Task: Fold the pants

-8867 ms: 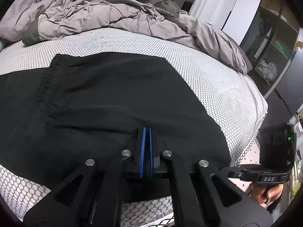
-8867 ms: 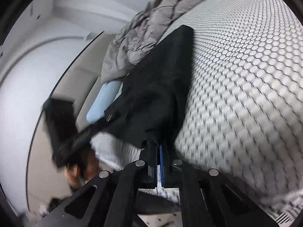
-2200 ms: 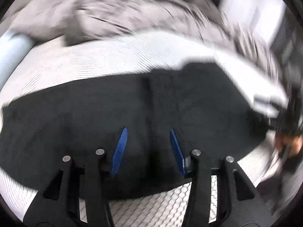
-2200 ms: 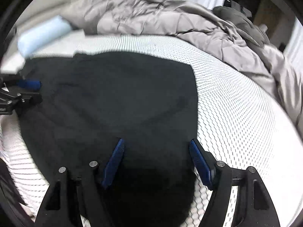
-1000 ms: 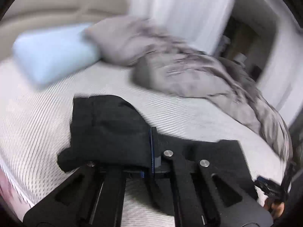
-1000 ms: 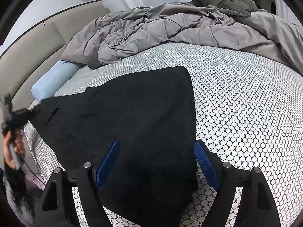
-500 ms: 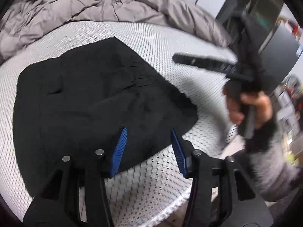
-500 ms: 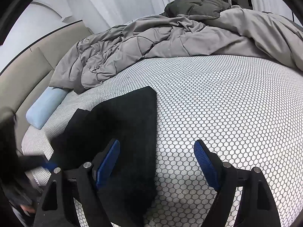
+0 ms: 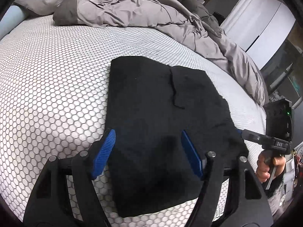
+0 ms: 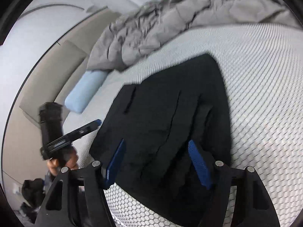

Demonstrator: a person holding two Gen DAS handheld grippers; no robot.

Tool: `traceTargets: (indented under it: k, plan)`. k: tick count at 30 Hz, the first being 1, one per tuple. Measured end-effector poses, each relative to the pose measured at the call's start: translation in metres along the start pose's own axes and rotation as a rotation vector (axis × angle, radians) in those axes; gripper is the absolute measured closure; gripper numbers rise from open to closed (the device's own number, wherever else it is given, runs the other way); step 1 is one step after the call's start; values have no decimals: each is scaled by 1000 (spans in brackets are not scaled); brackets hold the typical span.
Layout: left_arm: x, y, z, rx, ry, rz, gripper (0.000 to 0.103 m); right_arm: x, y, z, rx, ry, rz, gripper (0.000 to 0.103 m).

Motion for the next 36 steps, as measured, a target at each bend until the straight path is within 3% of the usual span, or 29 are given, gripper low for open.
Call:
traceTargets:
  k: [5,7,8,9,11,16,19,20,23,25,26,27,32,34,35,36]
  plan:
    - [2,6,0,61,70,-16,34,1,18,-15,98,86,-22,33]
    - [-2,9,-8,70,65,-14,34,3,20,-17,71,89,-38,54]
    - [-1,9,-8,68,63,-15,34,4,21,-16,40,74,-40,78]
    - [-2,5,-8,69,62,-17,34,4,20,-13,34,54,-41,87]
    - [-5,-1,-9,61,64,-17,34,3,11,11,1,-38,-62,94]
    - [-10,-13,-16,62,108,-34,32,-10,-25,59,-104,-210,-126,94]
    - [-14,-7,-17,101,115,-17,32,-20,-3,32,-261,-204,-20,91]
    - [-14,-5,-17,108,115,-12,32,-26,9,15,-337,-202,22,84]
    - [-15,-5,-18,108,124,-14,32,-26,7,1,-258,-131,-3,77]
    - [-16,-5,-16,102,117,-11,32,-21,-9,3,-200,-86,-28,60]
    - [-17,-4,-15,103,113,-6,32,-18,-18,4,-177,-77,-59,44]
    - [-18,-2,-13,107,107,1,32,-15,-23,3,-152,-68,-87,40]
    - [-18,4,-10,104,96,17,31,-14,-2,-28,-81,80,-50,40]
    - [-18,5,-10,103,92,18,31,-8,4,-29,-52,91,-77,40]
    - [-18,5,-10,102,89,18,31,-5,7,-28,-52,89,-80,44]
    - [-18,4,-9,101,85,19,31,-3,10,-26,-75,79,-75,61]
Point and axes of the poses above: each gripper's, at about its wrist camera, not at the fingertips, and y roughly the way its jaws point, z to its left, x to its top, the point moved 4 cm from there along y, roughly the way its jaws point, and after that the axes turned 12 degrees about x, right-handed, at the moved point
